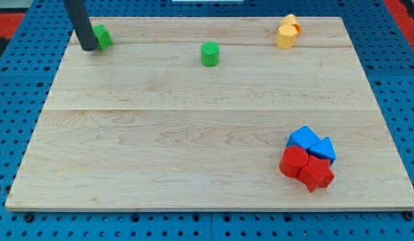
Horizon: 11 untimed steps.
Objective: Push the green circle to the bottom left of the green star
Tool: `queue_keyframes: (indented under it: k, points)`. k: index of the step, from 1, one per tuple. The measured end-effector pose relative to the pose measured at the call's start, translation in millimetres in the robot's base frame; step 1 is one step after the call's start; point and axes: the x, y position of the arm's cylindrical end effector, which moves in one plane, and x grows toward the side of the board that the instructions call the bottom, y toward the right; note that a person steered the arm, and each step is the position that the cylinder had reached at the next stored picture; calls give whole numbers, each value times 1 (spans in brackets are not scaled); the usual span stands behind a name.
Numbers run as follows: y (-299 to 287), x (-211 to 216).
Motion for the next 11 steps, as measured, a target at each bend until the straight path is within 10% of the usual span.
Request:
queue_keyframes:
  k: [1, 5, 6, 9, 11]
  points:
    - [4, -17]
    - [312, 23]
    - [269, 60]
    - [74, -29]
    - [178, 8]
